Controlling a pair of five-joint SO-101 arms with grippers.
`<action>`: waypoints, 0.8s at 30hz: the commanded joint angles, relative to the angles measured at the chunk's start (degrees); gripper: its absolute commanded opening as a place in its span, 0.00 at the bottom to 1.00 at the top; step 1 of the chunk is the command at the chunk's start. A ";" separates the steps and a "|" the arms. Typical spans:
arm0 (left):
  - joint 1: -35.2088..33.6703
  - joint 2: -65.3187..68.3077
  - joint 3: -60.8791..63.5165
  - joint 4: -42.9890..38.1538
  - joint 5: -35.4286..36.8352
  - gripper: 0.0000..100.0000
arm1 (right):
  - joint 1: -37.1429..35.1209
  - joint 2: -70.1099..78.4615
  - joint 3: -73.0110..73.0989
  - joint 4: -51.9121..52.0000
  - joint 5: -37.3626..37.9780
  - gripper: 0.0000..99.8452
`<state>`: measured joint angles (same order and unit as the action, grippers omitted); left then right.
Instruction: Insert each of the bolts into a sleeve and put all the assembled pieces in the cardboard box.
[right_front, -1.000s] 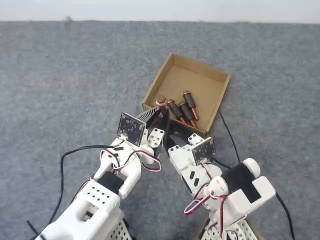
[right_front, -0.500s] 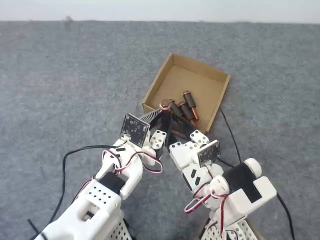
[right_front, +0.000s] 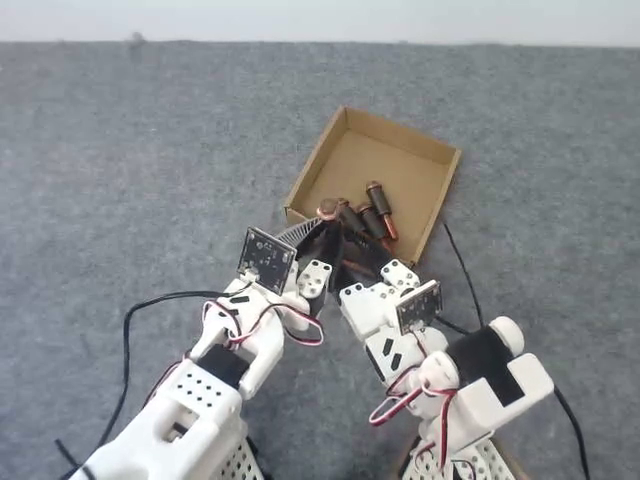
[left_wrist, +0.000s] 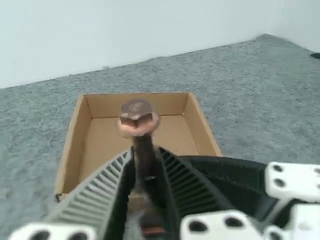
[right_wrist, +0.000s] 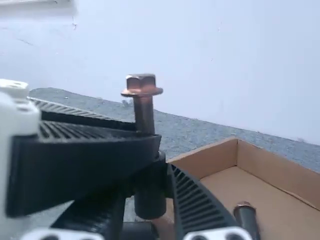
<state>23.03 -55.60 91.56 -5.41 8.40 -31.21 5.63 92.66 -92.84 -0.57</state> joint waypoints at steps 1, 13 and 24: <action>-2.55 0.26 0.66 -0.53 -0.44 0.19 | 3.74 -1.54 -2.11 -2.59 -0.70 0.01; -2.37 -0.26 2.15 -0.26 -0.44 0.22 | 5.41 -1.45 -2.90 -2.51 -0.70 0.01; 0.79 -0.26 3.82 -0.35 -0.79 0.13 | 8.13 -1.54 -5.45 2.77 -0.70 0.01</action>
<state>23.21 -55.78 94.46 -5.49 8.40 -25.49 5.63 92.75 -90.11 -0.57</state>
